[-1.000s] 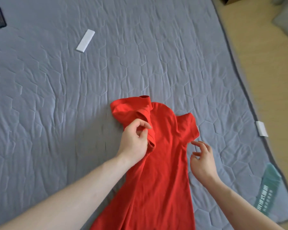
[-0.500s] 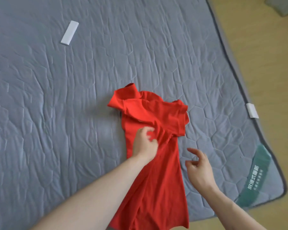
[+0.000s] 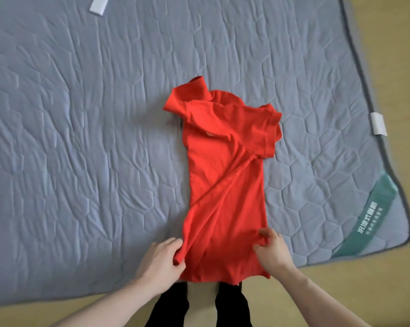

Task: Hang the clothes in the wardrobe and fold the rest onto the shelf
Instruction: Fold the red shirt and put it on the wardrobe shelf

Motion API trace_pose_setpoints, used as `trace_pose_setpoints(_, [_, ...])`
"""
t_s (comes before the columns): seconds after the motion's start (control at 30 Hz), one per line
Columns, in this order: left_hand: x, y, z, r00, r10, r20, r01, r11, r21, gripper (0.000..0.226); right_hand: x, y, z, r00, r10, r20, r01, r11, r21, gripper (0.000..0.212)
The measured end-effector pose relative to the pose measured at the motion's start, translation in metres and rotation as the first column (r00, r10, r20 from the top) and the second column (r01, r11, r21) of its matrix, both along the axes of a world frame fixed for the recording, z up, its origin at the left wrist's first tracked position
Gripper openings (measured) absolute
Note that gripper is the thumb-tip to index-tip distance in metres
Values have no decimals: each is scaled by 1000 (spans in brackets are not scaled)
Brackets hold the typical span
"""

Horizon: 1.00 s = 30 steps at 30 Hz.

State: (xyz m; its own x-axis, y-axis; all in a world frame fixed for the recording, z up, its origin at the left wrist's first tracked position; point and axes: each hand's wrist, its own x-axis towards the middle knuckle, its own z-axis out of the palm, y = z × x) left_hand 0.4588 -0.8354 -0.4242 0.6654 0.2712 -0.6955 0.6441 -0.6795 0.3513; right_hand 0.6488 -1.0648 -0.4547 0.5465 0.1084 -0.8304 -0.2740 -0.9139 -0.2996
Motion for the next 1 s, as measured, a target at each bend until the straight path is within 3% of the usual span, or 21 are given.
trace_pose_setpoints(0.13, [36, -47, 40, 972, 40, 230, 13, 975, -223, 20, 10, -6, 2, 989, -136, -60, 136, 991, 1, 20])
trace_pose_setpoints(0.23, [60, -81, 53, 948, -15, 317, 124, 937, -327, 16, 24, -5, 7, 916, -346, -203, 363, 930, 51, 16])
trace_pose_setpoints(0.3, [72, -102, 52, 933, -53, 356, 203, 894, -399, 15, 35, -2, 12, 882, -383, -275, 419, 904, 81, 17])
trace_pose_setpoints(0.43, [84, -137, 36, 926, -195, 324, 336, 818, -467, 18, 55, -1, 11, 899, -368, -235, 401, 909, 111, 23])
trace_pose_setpoints(0.57, [91, -126, 12, 873, -426, 239, 488, 750, -447, 33, 68, -4, 6, 985, -169, -14, 170, 985, 35, 16])
trace_pose_setpoints(0.63, [103, -94, 2, 913, -320, 255, 396, 847, -355, 33, 71, -1, 10, 996, -72, 43, 72, 997, 7, 18])
trace_pose_setpoints(0.7, [124, -47, -6, 948, -81, 308, 173, 943, -284, 27, 74, 6, 10, 997, -22, 74, 21, 1000, 9, 25])
trace_pose_setpoints(0.83, [183, 63, -19, 855, 314, 412, -270, 949, -164, 32, 81, 29, 5, 990, 28, 139, -36, 998, 58, 43])
trace_pose_setpoints(0.93, [230, 133, -14, 772, 373, 515, -444, 896, 18, 49, 89, 52, -1, 980, 52, 194, -73, 992, 104, 48])
trace_pose_setpoints(1.0, [256, 164, -9, 809, 259, 527, -415, 887, 201, 64, 95, 67, -7, 978, 86, 189, -106, 989, 103, 56])
